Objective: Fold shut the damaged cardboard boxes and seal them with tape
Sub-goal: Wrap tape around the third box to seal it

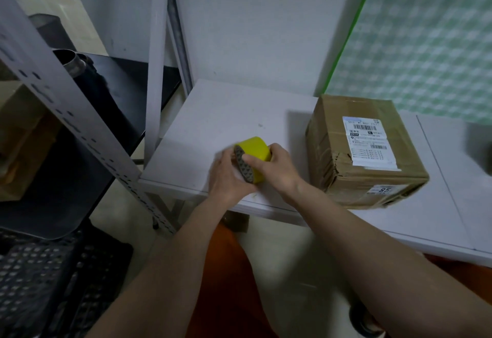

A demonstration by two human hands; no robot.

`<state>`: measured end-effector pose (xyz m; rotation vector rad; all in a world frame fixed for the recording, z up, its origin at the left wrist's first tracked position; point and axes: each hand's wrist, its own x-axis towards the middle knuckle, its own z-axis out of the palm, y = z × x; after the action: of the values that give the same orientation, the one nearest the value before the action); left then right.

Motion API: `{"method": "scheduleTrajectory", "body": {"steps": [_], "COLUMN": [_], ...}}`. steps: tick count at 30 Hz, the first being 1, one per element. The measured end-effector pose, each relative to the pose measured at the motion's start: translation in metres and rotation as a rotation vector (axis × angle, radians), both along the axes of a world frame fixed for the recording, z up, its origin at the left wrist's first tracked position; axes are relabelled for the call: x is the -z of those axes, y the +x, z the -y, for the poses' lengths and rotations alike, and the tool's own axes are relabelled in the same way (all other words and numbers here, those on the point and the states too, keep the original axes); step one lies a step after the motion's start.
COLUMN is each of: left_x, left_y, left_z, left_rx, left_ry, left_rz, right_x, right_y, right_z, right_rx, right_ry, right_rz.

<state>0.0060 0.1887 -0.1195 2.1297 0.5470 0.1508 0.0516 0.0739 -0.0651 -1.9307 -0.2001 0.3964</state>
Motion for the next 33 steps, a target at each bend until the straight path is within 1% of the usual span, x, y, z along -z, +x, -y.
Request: {"method": "scheduleTrajectory", "body": {"steps": [7,11,15,17,19,20,22,23,25,27,30,33], "left_x": [-0.007,-0.009,-0.01,-0.017,-0.023,-0.024,-0.03,-0.033,-0.039,-0.048,-0.069,-0.093], "left_y": [-0.008,-0.011,-0.013,-0.012,-0.005,-0.004,-0.003,-0.004,-0.009,-0.015,-0.026,-0.038], "left_z": [0.003,0.007,0.01,0.012,0.008,0.006,0.001,0.0,0.004,0.01,0.019,0.025], "left_rx": [0.077,0.078,0.059,0.027,-0.022,-0.038,-0.07,-0.088,-0.102,-0.114,-0.011,0.117], "left_ry": [-0.118,-0.131,-0.155,-0.239,-0.305,-0.29,-0.275,-0.3,-0.38,-0.445,-0.505,-0.563], "left_rz": [0.055,0.069,0.119,0.181,0.238,0.243,0.26,0.255,0.244,0.278,0.318,0.367], "right_x": [-0.005,-0.006,-0.008,-0.02,-0.039,-0.05,-0.069,-0.077,-0.088,-0.096,-0.107,-0.113], "right_y": [-0.004,-0.007,-0.01,-0.012,-0.005,-0.002,0.004,0.007,0.009,0.008,0.004,0.003], "right_z": [0.008,0.01,0.012,0.011,0.007,0.007,0.009,0.011,0.021,0.03,0.046,0.062], "right_rx": [0.004,-0.015,-0.027,-0.025,-0.044,-0.04,-0.006,0.012,0.021,0.023,0.066,0.088], "right_ry": [0.039,0.02,0.022,0.033,0.079,0.132,0.235,0.274,0.393,0.565,0.767,0.822], "right_rz": [0.001,0.025,0.042,0.1,0.145,0.131,0.088,0.056,-0.063,-0.223,-0.452,-0.554]}}
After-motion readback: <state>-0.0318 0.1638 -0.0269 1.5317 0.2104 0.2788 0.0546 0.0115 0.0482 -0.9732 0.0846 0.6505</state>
